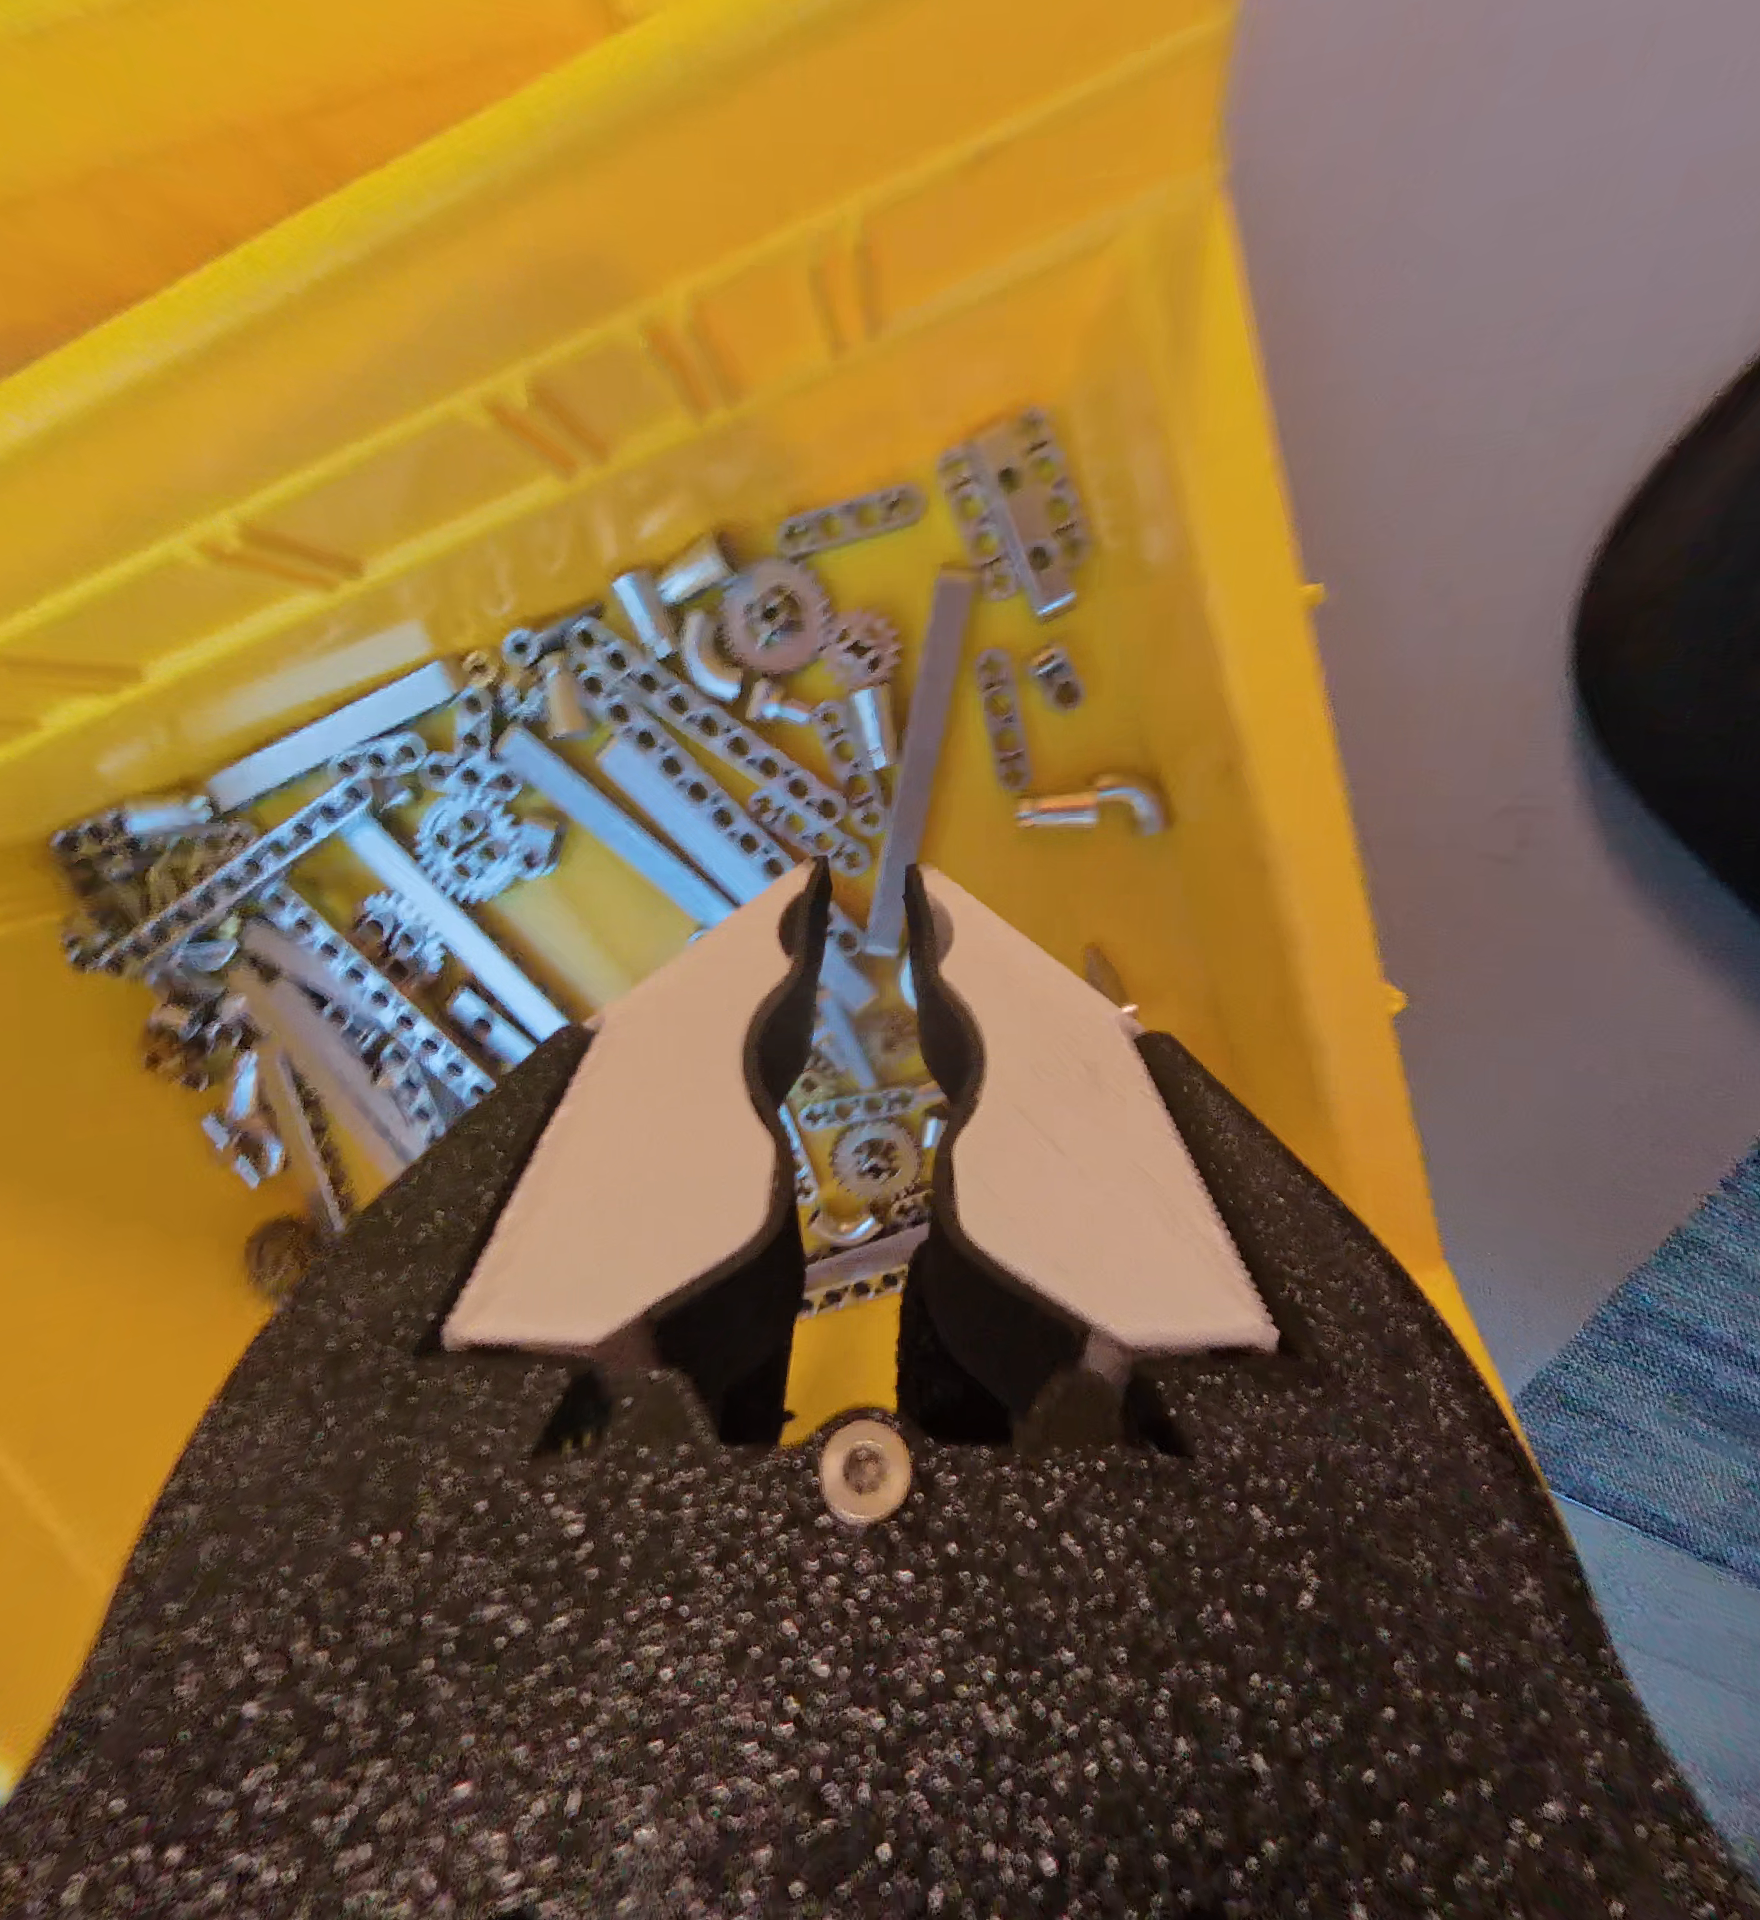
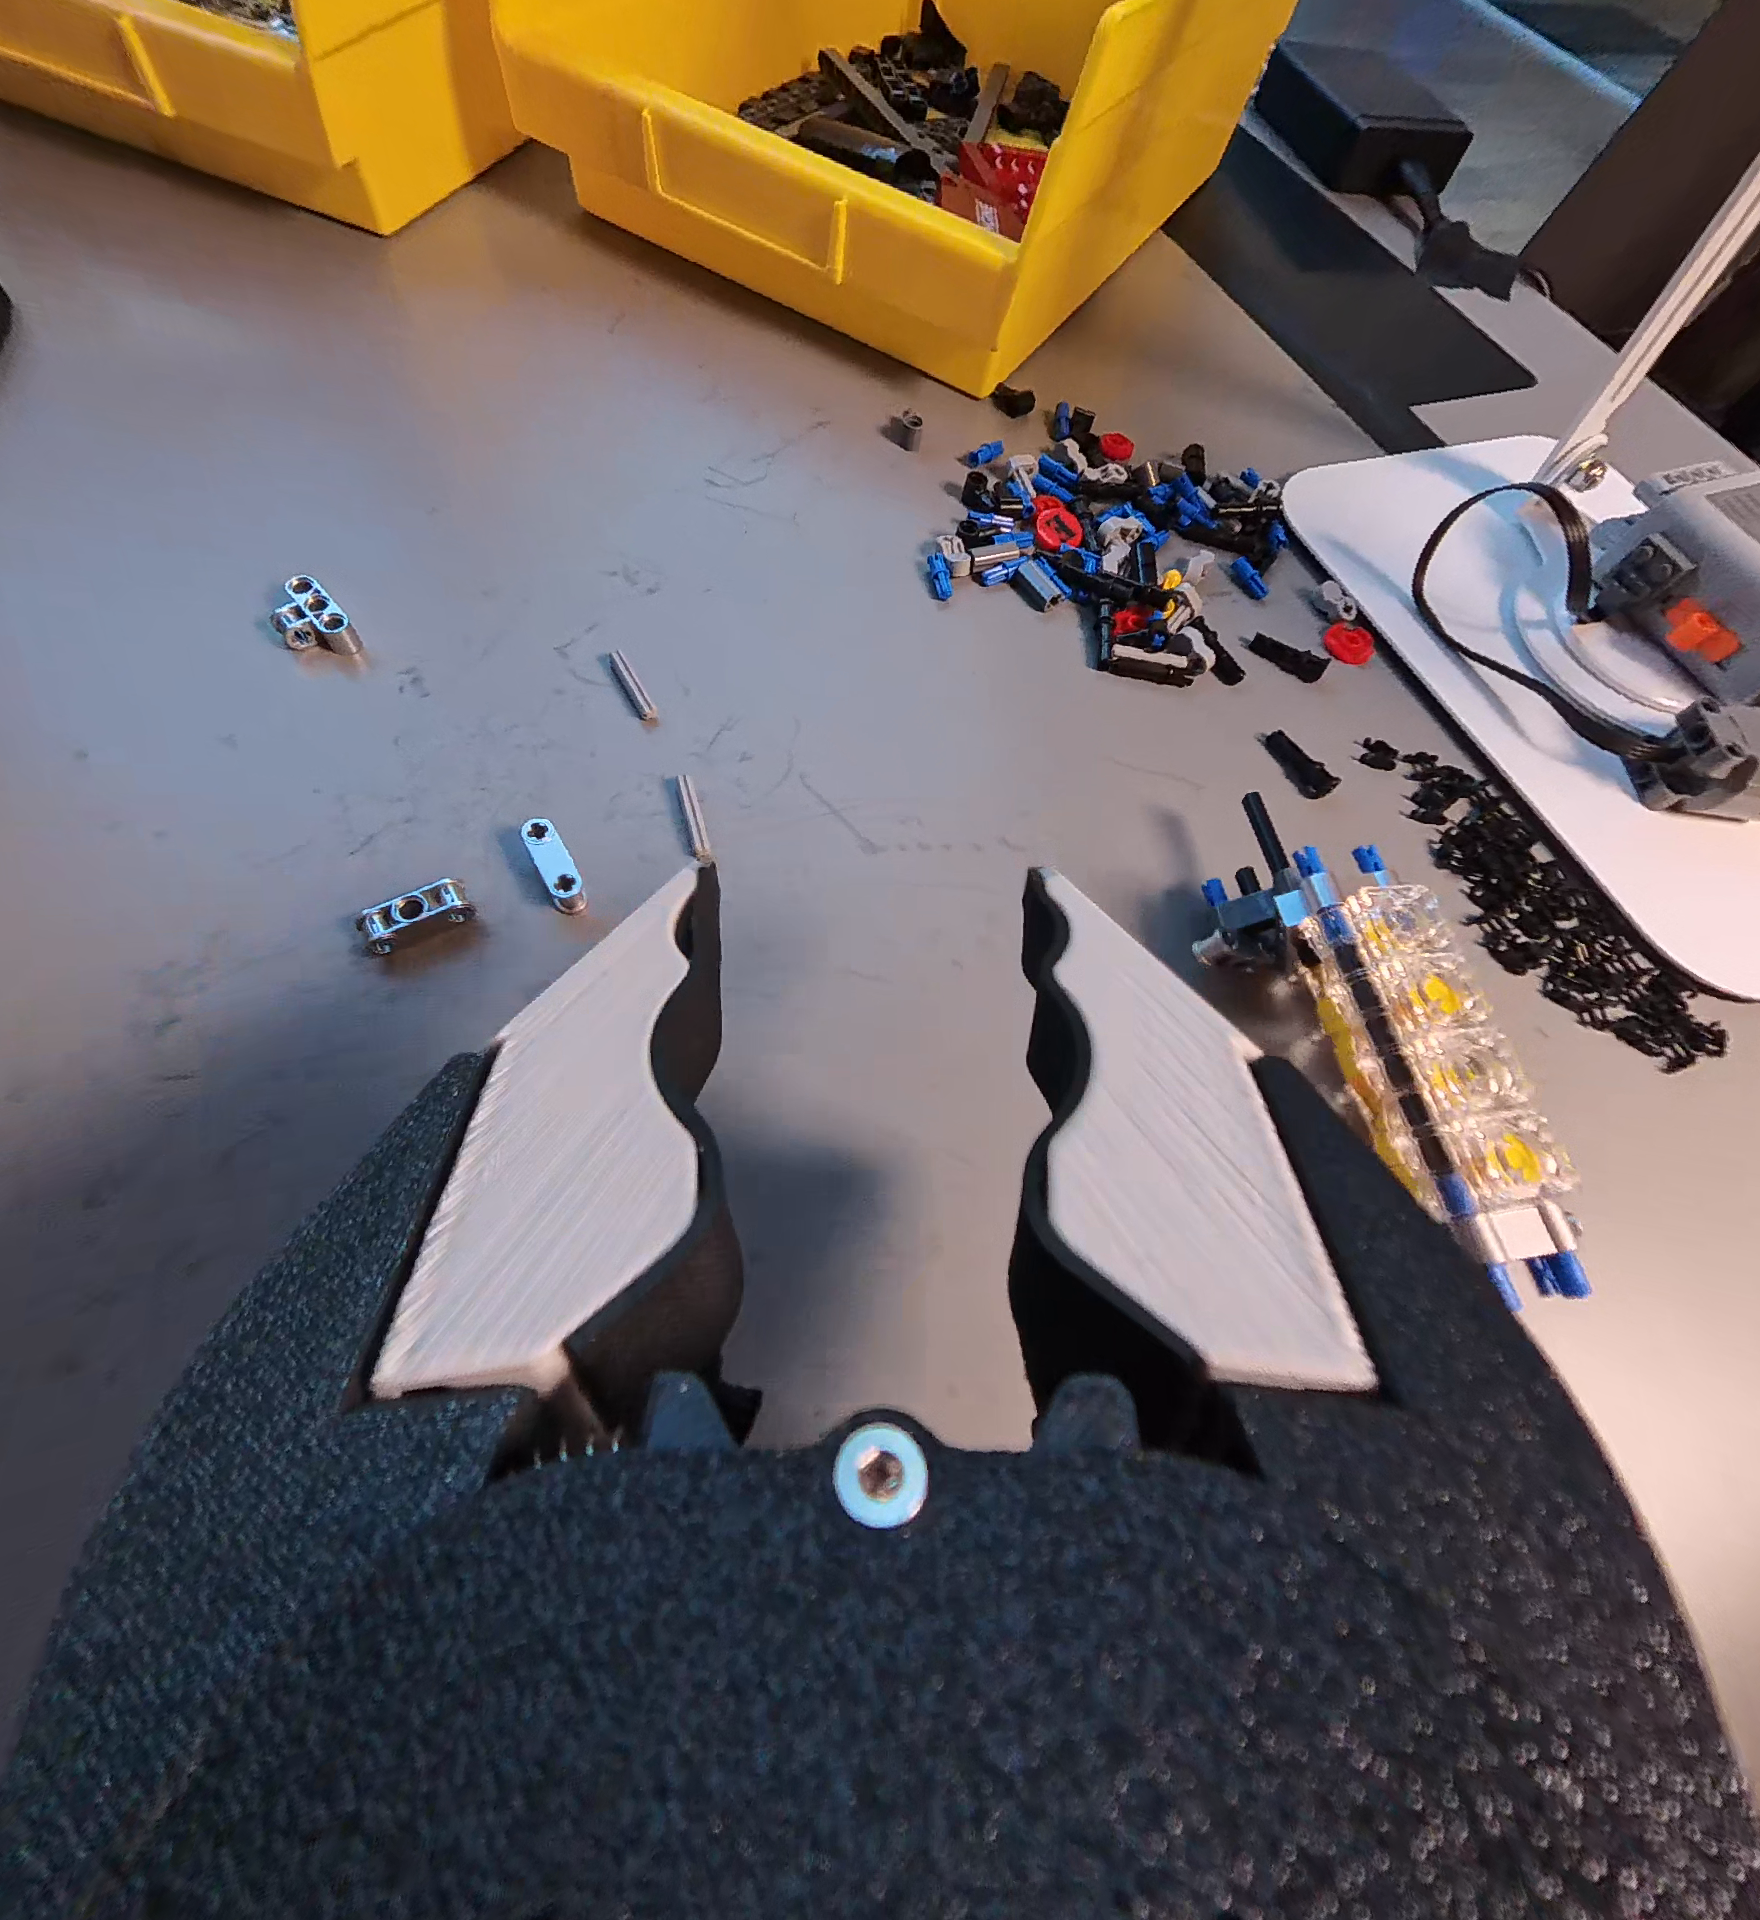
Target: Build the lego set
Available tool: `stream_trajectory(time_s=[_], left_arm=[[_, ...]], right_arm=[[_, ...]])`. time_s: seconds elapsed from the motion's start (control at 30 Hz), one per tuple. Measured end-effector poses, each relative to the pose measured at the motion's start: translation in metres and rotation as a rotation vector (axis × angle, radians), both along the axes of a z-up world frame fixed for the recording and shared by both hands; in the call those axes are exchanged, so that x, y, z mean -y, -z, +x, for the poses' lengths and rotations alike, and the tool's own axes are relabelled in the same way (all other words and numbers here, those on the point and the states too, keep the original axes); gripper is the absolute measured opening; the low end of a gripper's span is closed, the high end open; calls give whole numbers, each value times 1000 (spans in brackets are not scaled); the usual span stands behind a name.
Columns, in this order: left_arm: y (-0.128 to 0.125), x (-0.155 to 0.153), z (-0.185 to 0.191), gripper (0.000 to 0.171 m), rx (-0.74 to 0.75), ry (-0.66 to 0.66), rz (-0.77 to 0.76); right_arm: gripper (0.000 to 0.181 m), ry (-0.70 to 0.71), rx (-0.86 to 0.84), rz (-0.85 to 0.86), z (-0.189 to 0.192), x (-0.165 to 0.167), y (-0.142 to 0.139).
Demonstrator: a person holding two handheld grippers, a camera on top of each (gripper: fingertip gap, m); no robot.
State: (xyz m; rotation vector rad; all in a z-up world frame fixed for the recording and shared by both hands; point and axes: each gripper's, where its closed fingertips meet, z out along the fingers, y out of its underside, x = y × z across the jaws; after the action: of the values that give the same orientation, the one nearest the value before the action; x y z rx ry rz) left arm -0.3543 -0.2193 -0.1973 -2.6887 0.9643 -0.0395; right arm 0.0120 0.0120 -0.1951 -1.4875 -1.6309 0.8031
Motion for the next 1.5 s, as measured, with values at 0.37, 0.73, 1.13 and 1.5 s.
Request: stream_trajectory(time_s=[0.37, 0.73, 1.13, 1.5], left_arm=[[37, 12, 49, 29, 133, 270, -149], [37, -9, -1, 0, -38, 137, -80], [15, 2, -58, 16, -106, -138, -6], [5, 17, -115, 23, -158, -342, -70]], right_arm=[[57, 54, -56, -49, 2, -12, -10], [56, 81, -36, -72, 3, -17, -6], [56, 99, 39, -110, 4, -21, 7], [55, 100, 20, -90, 4, -20, 4]])
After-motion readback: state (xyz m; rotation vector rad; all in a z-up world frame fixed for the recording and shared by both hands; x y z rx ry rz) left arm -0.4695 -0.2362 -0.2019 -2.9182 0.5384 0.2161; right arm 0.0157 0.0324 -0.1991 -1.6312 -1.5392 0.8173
